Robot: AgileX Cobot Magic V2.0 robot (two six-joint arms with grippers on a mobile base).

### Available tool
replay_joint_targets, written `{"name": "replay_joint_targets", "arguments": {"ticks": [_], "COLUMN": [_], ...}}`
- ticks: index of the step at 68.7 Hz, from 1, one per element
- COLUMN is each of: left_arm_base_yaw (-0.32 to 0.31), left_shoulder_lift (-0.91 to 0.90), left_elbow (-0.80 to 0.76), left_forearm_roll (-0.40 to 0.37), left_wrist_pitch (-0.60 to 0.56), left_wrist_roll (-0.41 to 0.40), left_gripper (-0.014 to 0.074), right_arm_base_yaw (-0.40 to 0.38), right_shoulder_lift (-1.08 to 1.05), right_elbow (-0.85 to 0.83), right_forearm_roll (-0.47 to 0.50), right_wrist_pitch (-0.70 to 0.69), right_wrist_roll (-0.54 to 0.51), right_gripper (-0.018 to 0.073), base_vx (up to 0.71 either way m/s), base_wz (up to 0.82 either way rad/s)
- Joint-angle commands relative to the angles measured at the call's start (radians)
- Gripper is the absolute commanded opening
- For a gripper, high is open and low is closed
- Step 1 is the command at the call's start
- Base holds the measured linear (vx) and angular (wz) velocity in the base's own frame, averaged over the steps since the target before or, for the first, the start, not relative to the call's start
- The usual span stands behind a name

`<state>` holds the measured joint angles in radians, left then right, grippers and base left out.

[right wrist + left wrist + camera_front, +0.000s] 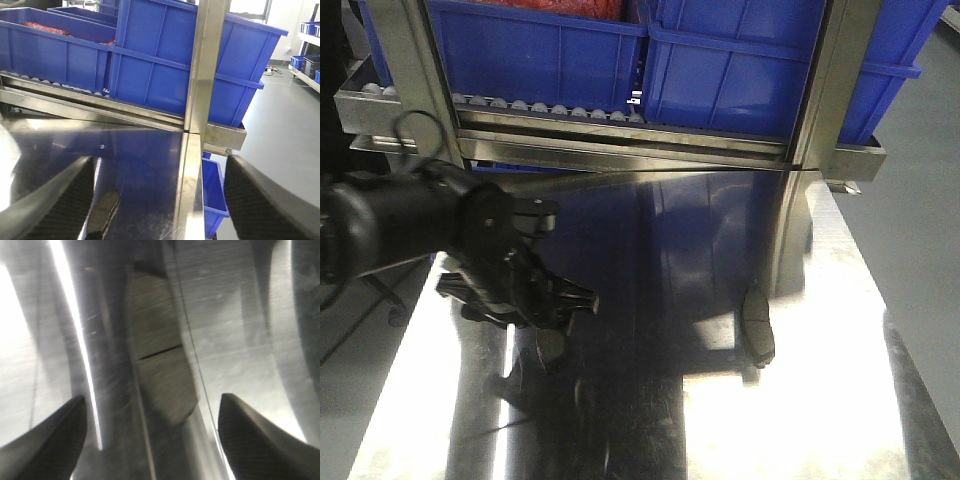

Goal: Move and align brake pads A on conveyor
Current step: 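Lower the left gripper over the brake pad nearest it, then close the left gripper on the brake pad and lift it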

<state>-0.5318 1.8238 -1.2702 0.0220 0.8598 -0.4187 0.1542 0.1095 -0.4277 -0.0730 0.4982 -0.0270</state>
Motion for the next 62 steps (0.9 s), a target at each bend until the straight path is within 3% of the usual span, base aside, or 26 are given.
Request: {"name": "replay_joint_targets", "arguments": {"ticks": [1, 28, 38, 48, 62], "left_arm_base_yaw": [-0.015, -0.014, -0.010, -0.010, -0.010], "left_shoulder_lift": [0.010, 0.117, 0.138, 0.150, 0.145], "left_elbow": [-0.075, -0.145, -0.145, -0.145, -0.145], "left_forearm_roll": [0.001, 0.039, 0.053, 0.050, 0.054], "left_wrist_pitch": [0.005, 0.008, 0.013, 0.005, 0.016], "left_wrist_roll": [-0.039, -0.135, -0.147, -0.142, -0.131], "left_gripper": [0.0534, 0.0531, 0.0480, 0.0351, -0.0004], "right_arm_base_yaw": [0.000, 0.000, 0.000, 0.000, 0.000], "right_shoulder_lift": [0.014, 0.014, 0.014, 0.014, 0.014], "right_elbow": [-0.026, -0.026, -0.026, -0.026, -0.026], "right_forearm_roll": [-0.007, -0.007, -0.007, -0.007, -0.007], "right_wrist_pitch": [-0.075, -0.075, -0.075, -0.075, -0.075], "right_wrist_roll": [-0.010, -0.010, -0.010, -0.010, -0.010], "right_gripper": [0.0526, 0.0526, 0.0526, 0.0526, 0.0526], "base_vx": [0.00, 0.00, 0.00, 0.00, 0.00], "base_wz": [0.00, 0.00, 0.00, 0.00, 0.00]}}
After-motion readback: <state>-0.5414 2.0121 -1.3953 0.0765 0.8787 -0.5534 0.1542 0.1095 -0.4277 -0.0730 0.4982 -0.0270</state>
